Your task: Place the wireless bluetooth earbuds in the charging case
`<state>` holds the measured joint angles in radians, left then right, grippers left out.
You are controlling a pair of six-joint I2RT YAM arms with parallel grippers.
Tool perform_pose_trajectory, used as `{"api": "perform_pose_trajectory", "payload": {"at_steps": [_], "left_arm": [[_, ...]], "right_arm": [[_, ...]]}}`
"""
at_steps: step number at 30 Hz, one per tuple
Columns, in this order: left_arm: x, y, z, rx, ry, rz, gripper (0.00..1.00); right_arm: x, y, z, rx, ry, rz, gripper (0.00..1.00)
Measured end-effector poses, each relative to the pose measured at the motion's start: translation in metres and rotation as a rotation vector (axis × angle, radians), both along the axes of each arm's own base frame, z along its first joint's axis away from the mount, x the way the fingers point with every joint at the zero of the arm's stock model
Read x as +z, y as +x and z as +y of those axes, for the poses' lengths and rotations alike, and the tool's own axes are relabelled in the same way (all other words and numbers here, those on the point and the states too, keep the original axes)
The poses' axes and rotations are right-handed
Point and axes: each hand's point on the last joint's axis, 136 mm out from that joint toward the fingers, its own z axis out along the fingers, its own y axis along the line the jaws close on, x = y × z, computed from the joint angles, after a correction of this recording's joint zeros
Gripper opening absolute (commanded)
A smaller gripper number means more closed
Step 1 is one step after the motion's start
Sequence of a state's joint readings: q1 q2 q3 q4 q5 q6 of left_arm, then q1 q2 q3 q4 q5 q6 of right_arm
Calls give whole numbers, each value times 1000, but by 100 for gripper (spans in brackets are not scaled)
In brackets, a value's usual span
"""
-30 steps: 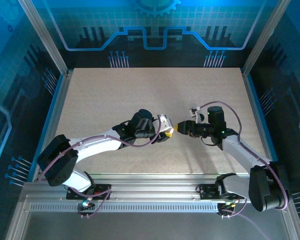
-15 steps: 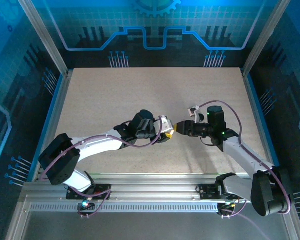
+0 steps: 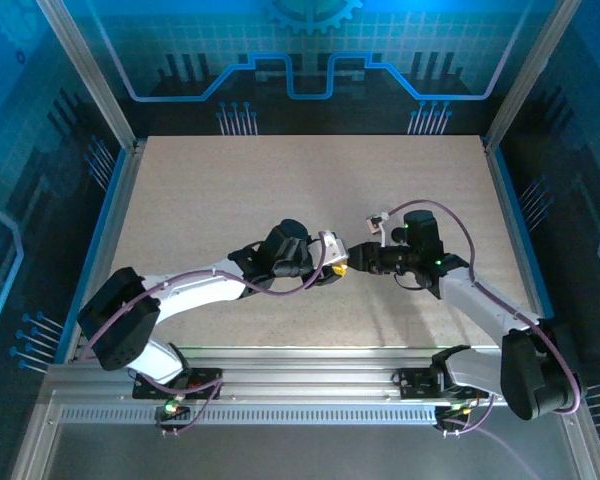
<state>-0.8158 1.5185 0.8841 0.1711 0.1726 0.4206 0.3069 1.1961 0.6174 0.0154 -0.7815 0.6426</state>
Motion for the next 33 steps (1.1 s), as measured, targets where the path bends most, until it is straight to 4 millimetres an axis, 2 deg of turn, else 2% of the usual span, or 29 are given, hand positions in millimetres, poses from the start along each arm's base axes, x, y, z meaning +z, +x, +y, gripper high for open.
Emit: {"api": "perform_pose_trajectory", "payload": {"at_steps": [6, 11, 16, 20, 24, 33], "left_arm": [[0, 0, 0, 0, 2, -4, 46], [2, 1, 1, 6, 4, -13, 52], [3, 2, 1, 9, 2, -16, 62], [7, 2, 0, 12, -10, -27, 76], [11, 4, -1, 17, -20, -41, 84], [12, 5, 0, 24, -23, -37, 90]], "right_arm": [[-3, 1, -1, 0, -13, -4, 27], [-2, 2, 0, 4, -18, -16, 24], [-2, 1, 0, 9, -25, -25, 22], [-5, 1, -1, 12, -36, -25, 21], [-7, 0, -2, 10, -48, -24, 20], [-13, 2, -6, -2, -84, -34, 20]]}}
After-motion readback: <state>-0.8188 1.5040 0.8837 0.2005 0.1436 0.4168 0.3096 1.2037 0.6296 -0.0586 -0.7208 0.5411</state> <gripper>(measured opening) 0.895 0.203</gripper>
